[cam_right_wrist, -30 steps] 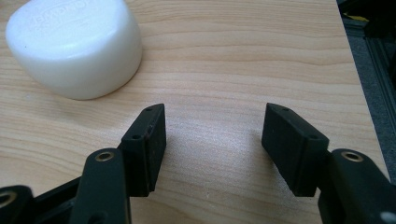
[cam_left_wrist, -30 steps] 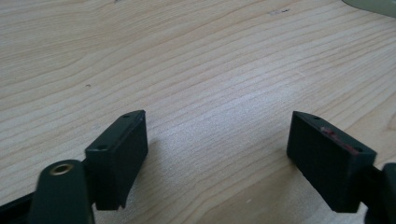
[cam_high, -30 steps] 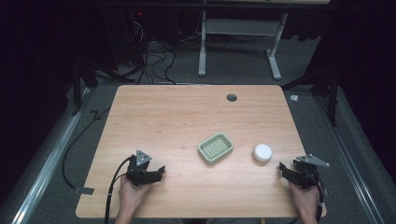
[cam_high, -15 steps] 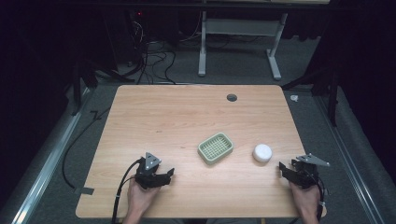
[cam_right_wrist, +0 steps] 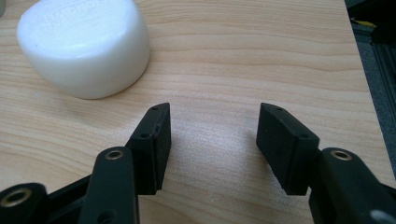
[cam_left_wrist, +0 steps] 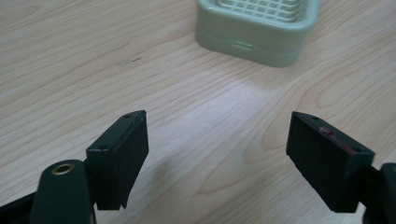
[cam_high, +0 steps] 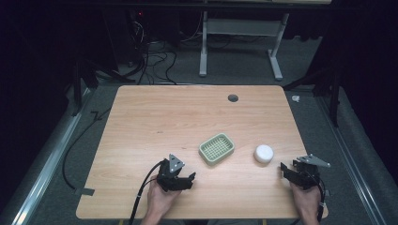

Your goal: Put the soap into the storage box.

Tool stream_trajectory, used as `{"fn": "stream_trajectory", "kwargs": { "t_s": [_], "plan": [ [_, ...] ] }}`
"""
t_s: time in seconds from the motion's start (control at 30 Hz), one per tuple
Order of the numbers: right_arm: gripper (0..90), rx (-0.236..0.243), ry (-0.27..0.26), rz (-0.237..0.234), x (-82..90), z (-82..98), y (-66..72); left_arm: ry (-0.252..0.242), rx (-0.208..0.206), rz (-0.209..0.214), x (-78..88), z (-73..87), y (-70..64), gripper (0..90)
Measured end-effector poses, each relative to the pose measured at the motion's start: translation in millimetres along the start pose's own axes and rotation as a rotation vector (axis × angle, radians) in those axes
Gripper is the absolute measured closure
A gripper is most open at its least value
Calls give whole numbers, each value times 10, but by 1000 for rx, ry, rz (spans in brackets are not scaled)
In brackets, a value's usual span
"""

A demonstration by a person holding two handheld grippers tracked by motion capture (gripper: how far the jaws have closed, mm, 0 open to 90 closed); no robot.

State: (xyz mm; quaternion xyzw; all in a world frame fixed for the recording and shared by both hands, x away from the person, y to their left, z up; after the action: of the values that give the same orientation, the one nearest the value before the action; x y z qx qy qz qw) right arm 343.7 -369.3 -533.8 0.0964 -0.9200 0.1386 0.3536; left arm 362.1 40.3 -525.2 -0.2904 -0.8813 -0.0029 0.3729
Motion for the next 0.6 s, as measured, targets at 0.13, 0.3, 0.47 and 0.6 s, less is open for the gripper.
{"fn": "stream_trajectory", "kwargs": {
  "t_s": [0.13,0.3,0.47,0.6],
  "plan": [
    [488,-33,-9,-26,9,-1,-22,0,-18,11,-62,-57,-137,217],
    [529,-36,-81,-30,103,-161,8,3,-36,-1,-155,-114,-239,217],
    [559,27,-129,-75,172,-462,173,-8,-17,-2,-222,-168,-279,225],
    [578,62,-147,-147,146,-714,382,10,-28,-5,-297,-188,-320,232]
  ]
}}
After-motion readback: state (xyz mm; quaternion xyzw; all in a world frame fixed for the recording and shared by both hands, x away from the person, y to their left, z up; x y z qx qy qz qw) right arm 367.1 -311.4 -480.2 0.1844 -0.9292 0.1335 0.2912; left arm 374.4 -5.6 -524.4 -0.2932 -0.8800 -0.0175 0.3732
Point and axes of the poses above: each handheld gripper's, and its own axes: x roughly backward along the jaws, z roughly out of its underside, y roughly to its left, the point moved 5 cm from there along -x, roughly forward along the jaws, and after that the axes turned 14 degrees about x, right-handed, at the moved point
